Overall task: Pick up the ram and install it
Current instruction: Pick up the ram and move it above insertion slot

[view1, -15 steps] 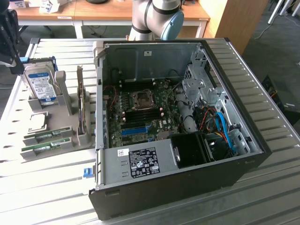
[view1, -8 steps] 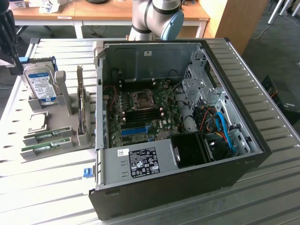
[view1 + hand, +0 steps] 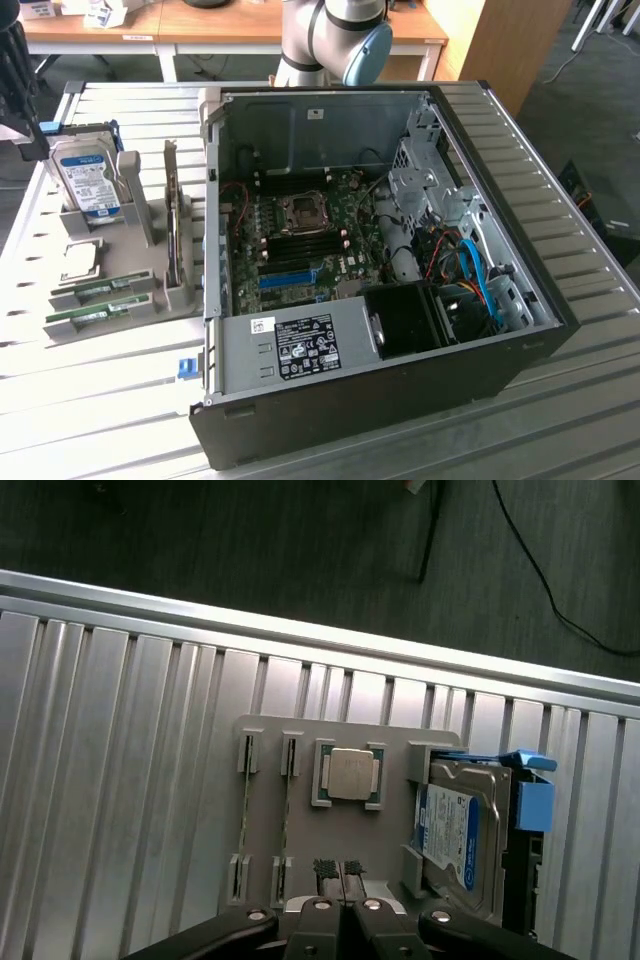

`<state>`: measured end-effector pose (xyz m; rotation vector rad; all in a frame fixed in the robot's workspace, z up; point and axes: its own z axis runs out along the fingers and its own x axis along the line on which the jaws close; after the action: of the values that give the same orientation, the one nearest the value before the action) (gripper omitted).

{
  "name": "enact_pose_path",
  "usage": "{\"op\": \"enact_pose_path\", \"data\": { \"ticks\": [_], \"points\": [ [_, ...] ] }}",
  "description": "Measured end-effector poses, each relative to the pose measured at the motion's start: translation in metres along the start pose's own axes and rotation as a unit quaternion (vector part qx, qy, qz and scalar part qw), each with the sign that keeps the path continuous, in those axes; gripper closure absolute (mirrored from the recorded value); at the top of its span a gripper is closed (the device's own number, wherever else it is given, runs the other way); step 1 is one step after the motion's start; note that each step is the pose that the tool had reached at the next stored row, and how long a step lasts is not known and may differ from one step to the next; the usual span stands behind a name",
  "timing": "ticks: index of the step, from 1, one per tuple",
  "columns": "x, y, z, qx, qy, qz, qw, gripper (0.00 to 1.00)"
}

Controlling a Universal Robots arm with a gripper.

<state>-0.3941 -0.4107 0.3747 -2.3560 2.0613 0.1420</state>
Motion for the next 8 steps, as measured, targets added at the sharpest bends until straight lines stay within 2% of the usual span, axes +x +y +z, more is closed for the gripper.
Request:
{"op": "enact_pose_path", "data": {
  "ticks": [8],
  "points": [
    [0.0000, 0.0000, 0.0001, 0.0009, -0.0006, 0.012, 0.9999, 0.89]
  ]
}}
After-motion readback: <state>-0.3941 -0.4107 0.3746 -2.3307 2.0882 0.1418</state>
